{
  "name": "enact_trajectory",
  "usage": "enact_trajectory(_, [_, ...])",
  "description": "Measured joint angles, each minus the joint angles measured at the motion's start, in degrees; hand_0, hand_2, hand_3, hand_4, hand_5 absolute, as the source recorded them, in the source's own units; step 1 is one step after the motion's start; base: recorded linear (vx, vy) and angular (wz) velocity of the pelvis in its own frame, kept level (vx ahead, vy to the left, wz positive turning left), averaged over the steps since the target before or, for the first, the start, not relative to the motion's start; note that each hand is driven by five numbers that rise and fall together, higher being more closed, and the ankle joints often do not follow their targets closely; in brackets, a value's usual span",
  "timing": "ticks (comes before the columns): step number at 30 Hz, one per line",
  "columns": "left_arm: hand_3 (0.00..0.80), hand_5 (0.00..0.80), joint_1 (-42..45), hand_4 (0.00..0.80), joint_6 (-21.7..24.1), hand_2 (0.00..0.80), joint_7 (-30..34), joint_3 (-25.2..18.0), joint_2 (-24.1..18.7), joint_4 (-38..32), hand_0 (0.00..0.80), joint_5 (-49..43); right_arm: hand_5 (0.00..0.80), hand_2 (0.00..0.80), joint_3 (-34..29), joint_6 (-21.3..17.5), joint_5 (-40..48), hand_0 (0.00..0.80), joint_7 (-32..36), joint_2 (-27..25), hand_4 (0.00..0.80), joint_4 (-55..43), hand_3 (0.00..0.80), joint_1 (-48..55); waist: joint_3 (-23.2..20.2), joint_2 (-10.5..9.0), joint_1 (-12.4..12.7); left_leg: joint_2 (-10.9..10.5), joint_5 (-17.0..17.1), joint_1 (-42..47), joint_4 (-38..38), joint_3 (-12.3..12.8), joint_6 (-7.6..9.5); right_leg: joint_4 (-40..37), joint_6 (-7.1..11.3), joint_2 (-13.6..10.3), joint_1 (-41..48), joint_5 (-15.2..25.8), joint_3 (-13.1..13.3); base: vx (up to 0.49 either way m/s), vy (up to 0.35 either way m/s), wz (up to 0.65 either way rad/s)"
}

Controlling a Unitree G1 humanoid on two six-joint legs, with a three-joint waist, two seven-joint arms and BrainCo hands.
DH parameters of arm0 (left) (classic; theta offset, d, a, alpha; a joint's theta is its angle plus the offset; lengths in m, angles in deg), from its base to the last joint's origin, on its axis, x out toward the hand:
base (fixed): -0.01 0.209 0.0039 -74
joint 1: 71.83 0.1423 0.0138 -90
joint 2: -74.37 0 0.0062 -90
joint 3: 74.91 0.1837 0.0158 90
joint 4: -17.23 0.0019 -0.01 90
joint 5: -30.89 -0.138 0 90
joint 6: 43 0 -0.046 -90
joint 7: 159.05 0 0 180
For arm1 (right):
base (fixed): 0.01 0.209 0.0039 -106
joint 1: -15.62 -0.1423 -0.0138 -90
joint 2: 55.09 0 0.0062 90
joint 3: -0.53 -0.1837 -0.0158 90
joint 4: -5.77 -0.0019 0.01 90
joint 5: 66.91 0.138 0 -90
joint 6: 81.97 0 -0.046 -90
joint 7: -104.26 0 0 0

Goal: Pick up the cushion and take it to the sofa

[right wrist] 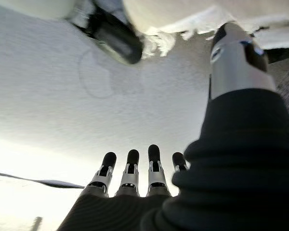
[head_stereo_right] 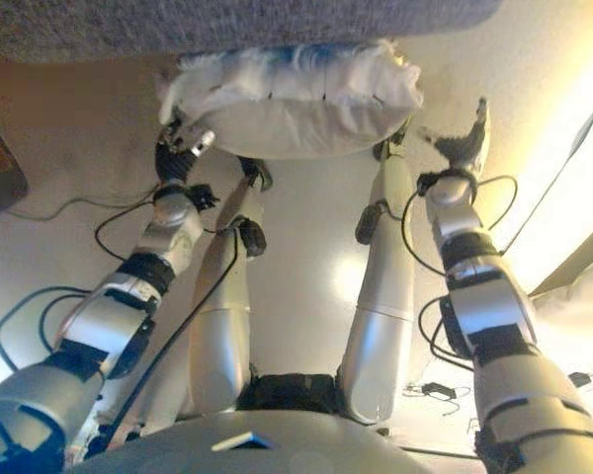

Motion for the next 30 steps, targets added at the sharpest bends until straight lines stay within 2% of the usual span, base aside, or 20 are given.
enact_trajectory(1, [0.0,0.0,-0.6,0.0,0.0,0.0,0.0,-0.4,-0.1,-0.2,0.0,0.4,0.0,0.0,0.3,-0.4,-0.2,0.0,0.2,-0.4,0.0,0.1,0.0,-0.9,-0.1,0.12,0.5,0.0,0.0,-1.0,0.0,-0.5,-0.02,0.1,-0.06,0.0,-0.7,0.0,-0.4,0.007,-0.019,0.21])
enact_trajectory(2, [0.0,0.0,-1.3,0.0,0.1,0.0,0.0,-0.9,-0.6,-0.4,0.0,0.5,0.0,0.0,0.8,-2.6,0.2,0.0,1.1,-0.7,0.0,-0.2,0.0,-2.0,-0.1,0.22,0.5,0.0,0.1,-2.6,0.2,-1.2,-0.03,0.4,-0.05,0.0,-1.7,-0.1,-0.6,0.011,-0.005,0.25])
enact_trajectory(4, [0.0,0.0,-2.2,0.0,0.0,0.0,0.1,-0.9,-1.2,-0.6,0.0,1.1,0.0,0.0,1.2,-3.6,0.0,0.0,1.3,-1.7,0.0,-4.5,0.0,-2.3,-0.1,0.27,0.6,0.0,0.2,-5.2,0.9,-2.1,0.0,0.5,0.0,-0.1,-3.5,-0.1,-0.7,0.011,0.01,0.25])
enact_trajectory(11, [0.0,0.0,-2.7,0.0,0.2,0.0,0.3,-0.7,-2.2,-5.5,0.0,0.2,0.0,0.0,4.2,-2.5,-1.1,0.0,2.3,-5.2,0.0,-8.0,0.0,-3.9,-0.1,0.3,1.6,-0.3,0.2,-11.4,2.4,-4.6,0.13,1.3,0.78,-0.5,-7.6,-0.4,-0.7,0.039,0.031,0.17])
enact_trajectory(16, [0.0,0.0,-5.8,0.0,1.5,0.0,2.0,1.1,-5.2,-6.4,0.0,-0.4,0.0,0.0,8.7,0.0,-4.5,0.0,8.0,-7.7,0.0,-8.4,0.0,-11.1,-0.1,0.3,1.8,-0.3,0.2,-15.5,3.2,-5.4,0.12,2.3,0.91,-0.6,-11.3,-0.7,-0.7,0.039,0.035,0.1])
enact_trajectory(21, [0.0,0.0,-8.8,0.0,1.0,0.0,5.2,2.7,-7.2,-6.9,0.0,-2.3,0.0,0.0,13.5,4.6,-8.7,0.0,16.2,-9.2,0.0,-9.2,0.0,-16.0,-0.1,0.31,2.1,-0.4,0.3,-16.9,3.5,-6.3,0.05,3.4,1.12,-0.7,-12.5,-1.4,-0.7,0.029,0.024,0.08])
enact_trajectory(26, [0.0,0.0,-10.1,0.0,-1.7,0.0,15.0,6.9,-9.4,-9.9,0.0,-2.6,0.0,0.0,17.4,8.2,-9.9,0.0,20.8,-13.6,0.0,-14.8,0.0,-17.3,-0.1,0.4,3.3,-0.7,0.3,-17.3,3.4,-6.4,0.04,4.3,1.19,-1.1,-13.3,-1.9,-0.7,0.012,0.053,0.06])
enact_trajectory(28, [0.0,0.0,-11.0,0.0,-3.7,0.0,21.8,7.2,-9.9,-11.1,0.0,-2.3,0.0,0.0,17.5,9.1,-9.5,0.0,21.6,-14.1,0.0,-16.5,0.0,-17.7,-0.1,0.41,3.3,-1.1,0.3,-18.0,3.5,-6.4,0.06,5.0,1.29,-1.6,-14.3,-2.2,-0.6,-0.006,0.052,0.14])
enact_trajectory(29, [0.173,0.173,-11.8,0.173,-4.6,0.173,25.1,7.3,-10.3,-11.0,0.173,-2.3,0.0,0.0,17.5,9.6,-9.3,0.0,21.7,-14.1,0.0,-17.6,0.0,-17.8,-0.1,0.41,3.3,-1.1,0.3,-18.4,3.6,-6.4,0.08,5.1,1.29,-1.6,-14.7,-2.2,-0.6,-0.018,0.046,0.09])
enact_trajectory(30, [0.442,0.442,-12.9,0.442,-4.3,0.442,28.2,8.2,-11.1,-10.5,0.442,-2.1,0.0,0.0,17.5,9.6,-9.2,0.0,21.9,-14.1,0.0,-18.0,0.0,-18.1,-0.1,0.41,3.2,-1.1,0.3,-18.8,3.7,-6.4,0.08,5.2,1.29,-1.6,-15.1,-2.2,-0.5,-0.022,0.037,0.05])
